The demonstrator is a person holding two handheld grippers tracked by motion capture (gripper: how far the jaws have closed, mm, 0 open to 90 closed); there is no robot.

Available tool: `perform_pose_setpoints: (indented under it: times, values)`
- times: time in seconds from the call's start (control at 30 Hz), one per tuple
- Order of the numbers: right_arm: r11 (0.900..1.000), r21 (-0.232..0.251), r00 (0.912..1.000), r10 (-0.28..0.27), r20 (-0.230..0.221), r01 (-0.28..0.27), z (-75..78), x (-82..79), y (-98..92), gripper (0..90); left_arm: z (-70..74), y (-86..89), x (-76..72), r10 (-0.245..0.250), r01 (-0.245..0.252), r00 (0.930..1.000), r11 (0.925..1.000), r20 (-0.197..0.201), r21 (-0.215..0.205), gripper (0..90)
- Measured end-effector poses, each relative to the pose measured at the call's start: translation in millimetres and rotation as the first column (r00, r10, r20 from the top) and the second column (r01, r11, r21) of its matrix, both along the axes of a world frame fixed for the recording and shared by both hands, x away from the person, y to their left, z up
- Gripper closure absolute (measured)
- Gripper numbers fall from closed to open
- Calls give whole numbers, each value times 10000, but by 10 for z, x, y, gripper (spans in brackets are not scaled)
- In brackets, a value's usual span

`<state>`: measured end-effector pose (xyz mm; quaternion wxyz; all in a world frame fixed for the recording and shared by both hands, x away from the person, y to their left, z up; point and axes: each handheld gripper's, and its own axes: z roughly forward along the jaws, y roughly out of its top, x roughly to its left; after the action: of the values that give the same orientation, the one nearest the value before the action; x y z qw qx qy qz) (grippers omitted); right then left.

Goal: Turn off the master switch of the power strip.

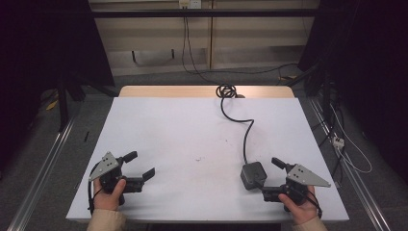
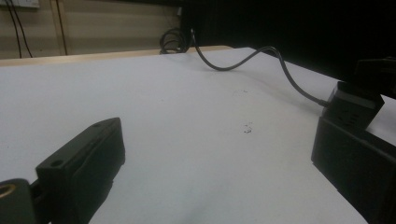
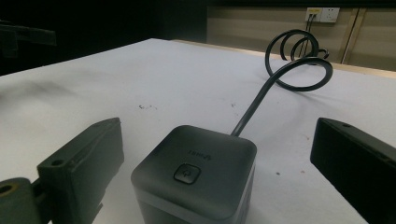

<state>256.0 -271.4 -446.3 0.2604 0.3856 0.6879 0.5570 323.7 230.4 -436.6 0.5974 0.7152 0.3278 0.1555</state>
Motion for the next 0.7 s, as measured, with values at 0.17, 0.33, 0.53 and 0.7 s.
perform_pose_setpoints:
  times: [0.17,0.33,0.53,0.7]
  values:
    - [10000,11,10000,38,10,-38,4,3,3,22,6,2,-5,5,-5,10000,10000,76,-35,25]
    - [10000,5,10000,90,22,-90,14,3,12,23,11,-3,-9,-19,20,9999,10000,113,-48,25]
    - [9999,17,9999,121,39,-121,31,12,14,26,6,-1,-7,-31,31,10000,10000,90,21,25]
    - [9999,121,10000,64,34,-64,53,20,2,34,8,0,-7,-13,13,9999,10000,115,36,25]
